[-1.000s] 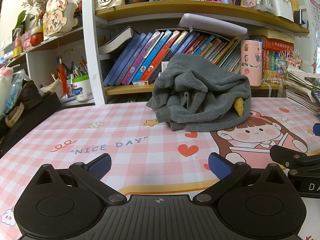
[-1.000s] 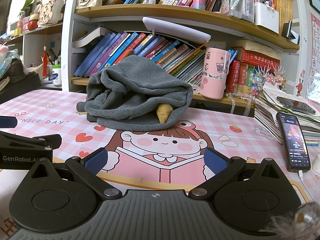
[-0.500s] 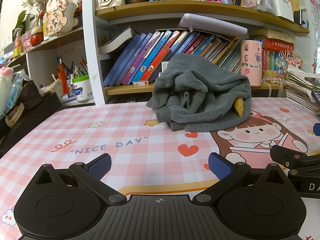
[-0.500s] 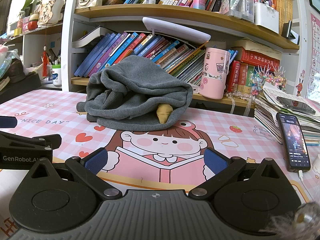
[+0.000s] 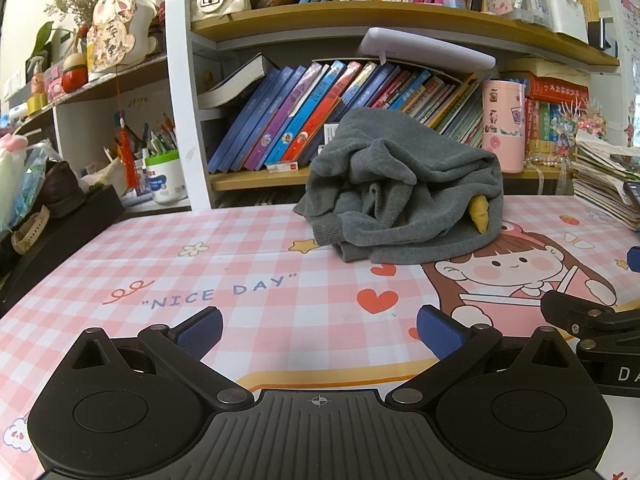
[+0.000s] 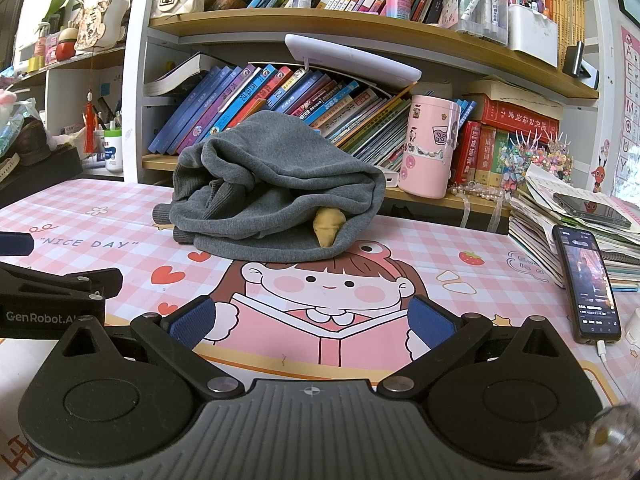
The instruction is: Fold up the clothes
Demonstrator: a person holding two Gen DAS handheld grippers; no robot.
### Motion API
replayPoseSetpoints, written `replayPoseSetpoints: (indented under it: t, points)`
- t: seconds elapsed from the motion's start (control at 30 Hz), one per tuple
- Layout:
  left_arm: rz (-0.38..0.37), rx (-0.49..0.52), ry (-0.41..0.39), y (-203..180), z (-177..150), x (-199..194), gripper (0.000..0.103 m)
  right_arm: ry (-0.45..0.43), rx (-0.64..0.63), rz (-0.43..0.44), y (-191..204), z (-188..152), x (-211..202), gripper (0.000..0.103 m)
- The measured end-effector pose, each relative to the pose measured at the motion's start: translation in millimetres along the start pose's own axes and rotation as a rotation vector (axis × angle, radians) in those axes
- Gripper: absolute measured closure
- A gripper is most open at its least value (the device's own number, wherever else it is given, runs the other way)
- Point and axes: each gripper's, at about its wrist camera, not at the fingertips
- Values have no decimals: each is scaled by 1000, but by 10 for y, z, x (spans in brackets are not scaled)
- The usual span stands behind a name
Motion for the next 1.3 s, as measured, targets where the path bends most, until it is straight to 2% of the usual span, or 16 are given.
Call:
replayPoseSetpoints:
  t: [0.67, 0.87, 0.97, 1.17, 1.3]
  points:
    - [15, -5, 19, -8, 9, 20, 0, 4, -8, 12, 10, 2, -1, 0]
    - [9, -5, 6, 3, 21, 23, 0, 30, -12, 76, 7, 16, 27, 0]
    - [-18, 19, 28, -17, 48, 59, 0, 31, -11, 112, 5, 46, 56, 0]
    - [-19, 84, 58, -67, 107, 139, 0, 44, -4, 169, -39, 147, 148, 0]
    - [-20, 79, -16, -36, 158, 155, 0, 46, -1, 195, -107, 249, 261, 0]
Point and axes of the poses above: each gripper's, at about its wrist camera, not at the fingertips, and x roughly the way its jaws point, y to its left, z to its top, and after that the axes turned 13 degrees about x, right-handed
